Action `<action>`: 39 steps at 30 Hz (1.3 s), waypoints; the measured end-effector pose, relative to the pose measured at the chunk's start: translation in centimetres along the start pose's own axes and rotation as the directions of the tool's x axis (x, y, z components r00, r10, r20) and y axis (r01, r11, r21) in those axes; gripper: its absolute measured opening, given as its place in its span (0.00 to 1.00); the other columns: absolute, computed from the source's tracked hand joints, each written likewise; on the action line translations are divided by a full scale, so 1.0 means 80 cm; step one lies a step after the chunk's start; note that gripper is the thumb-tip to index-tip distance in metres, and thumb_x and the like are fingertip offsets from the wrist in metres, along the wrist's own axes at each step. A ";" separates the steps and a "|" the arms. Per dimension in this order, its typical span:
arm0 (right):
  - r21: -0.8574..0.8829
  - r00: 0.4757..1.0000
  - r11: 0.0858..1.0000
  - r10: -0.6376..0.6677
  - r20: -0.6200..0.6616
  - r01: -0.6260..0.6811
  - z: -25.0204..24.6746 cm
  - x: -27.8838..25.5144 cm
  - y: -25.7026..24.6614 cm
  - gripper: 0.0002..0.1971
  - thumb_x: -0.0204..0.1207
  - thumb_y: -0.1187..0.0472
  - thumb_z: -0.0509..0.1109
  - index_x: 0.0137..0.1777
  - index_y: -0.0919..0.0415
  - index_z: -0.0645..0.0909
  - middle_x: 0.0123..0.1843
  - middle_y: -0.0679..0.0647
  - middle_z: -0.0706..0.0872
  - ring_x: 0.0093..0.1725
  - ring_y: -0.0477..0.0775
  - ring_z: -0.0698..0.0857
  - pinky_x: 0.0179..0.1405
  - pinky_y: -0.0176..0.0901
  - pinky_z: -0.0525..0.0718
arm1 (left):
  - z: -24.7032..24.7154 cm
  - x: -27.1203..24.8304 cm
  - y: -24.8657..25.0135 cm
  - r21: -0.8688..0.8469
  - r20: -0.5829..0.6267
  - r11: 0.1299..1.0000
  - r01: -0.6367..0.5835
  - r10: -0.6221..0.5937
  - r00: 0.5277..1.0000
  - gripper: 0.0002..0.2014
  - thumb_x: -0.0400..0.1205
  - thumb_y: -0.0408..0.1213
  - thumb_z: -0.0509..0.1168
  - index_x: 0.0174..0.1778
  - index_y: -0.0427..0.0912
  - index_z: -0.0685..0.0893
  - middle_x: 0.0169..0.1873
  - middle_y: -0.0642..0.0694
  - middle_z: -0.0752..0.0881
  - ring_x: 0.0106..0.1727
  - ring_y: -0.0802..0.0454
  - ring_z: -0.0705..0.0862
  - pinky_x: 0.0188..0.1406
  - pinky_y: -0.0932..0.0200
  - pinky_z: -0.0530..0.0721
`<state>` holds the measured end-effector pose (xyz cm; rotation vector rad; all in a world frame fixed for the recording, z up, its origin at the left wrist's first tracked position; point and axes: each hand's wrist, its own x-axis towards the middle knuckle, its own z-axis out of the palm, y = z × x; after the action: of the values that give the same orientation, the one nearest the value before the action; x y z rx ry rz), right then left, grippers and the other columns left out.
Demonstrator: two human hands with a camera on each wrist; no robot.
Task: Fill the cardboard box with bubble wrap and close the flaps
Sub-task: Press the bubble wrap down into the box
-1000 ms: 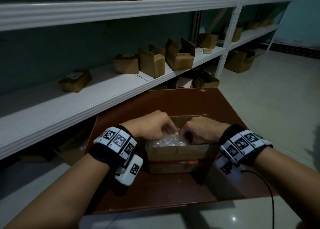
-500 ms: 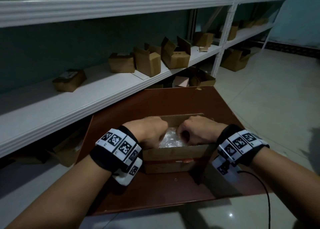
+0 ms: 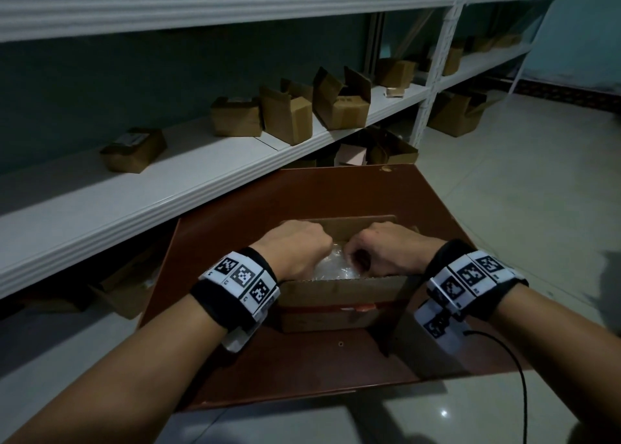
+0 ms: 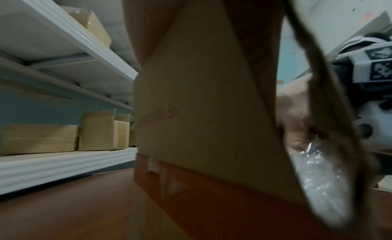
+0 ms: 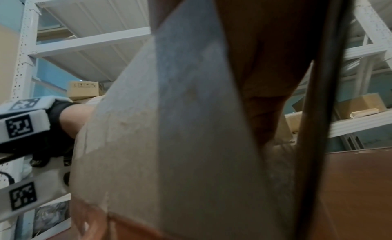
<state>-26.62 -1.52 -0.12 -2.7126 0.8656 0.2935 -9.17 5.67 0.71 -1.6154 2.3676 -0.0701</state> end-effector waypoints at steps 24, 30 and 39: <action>0.082 0.999 0.996 -0.033 0.001 0.033 0.004 0.001 0.006 0.09 0.76 0.66 0.75 0.44 0.49 0.85 0.43 0.43 0.87 0.48 0.39 0.84 0.54 0.40 0.82 | 0.001 0.007 -0.025 -0.445 0.558 0.874 0.195 0.099 0.824 0.12 0.85 0.23 0.62 0.63 0.32 0.85 0.42 0.50 0.82 0.42 0.53 0.81 0.42 0.61 0.81; 0.074 0.999 0.996 -0.042 0.002 0.042 0.004 0.003 0.009 0.08 0.75 0.65 0.75 0.44 0.49 0.85 0.43 0.44 0.89 0.50 0.42 0.86 0.60 0.52 0.86 | 0.012 0.016 -0.020 -0.466 0.489 0.848 0.253 0.009 0.872 0.10 0.89 0.38 0.63 0.59 0.37 0.86 0.43 0.49 0.84 0.47 0.48 0.82 0.50 0.49 0.82; 0.092 0.999 0.995 -0.039 -0.002 0.039 0.003 0.005 0.013 0.14 0.74 0.67 0.73 0.38 0.44 0.83 0.42 0.41 0.89 0.49 0.39 0.86 0.60 0.54 0.86 | -0.007 0.001 -0.035 -0.366 -0.022 0.930 0.029 -0.040 0.999 0.14 0.67 0.39 0.86 0.38 0.48 0.87 0.34 0.54 0.88 0.39 0.61 0.88 0.40 0.59 0.88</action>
<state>-26.98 -2.48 -0.66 -2.6406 0.8048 0.2391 -6.79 4.52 1.74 -1.8252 2.4852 0.3656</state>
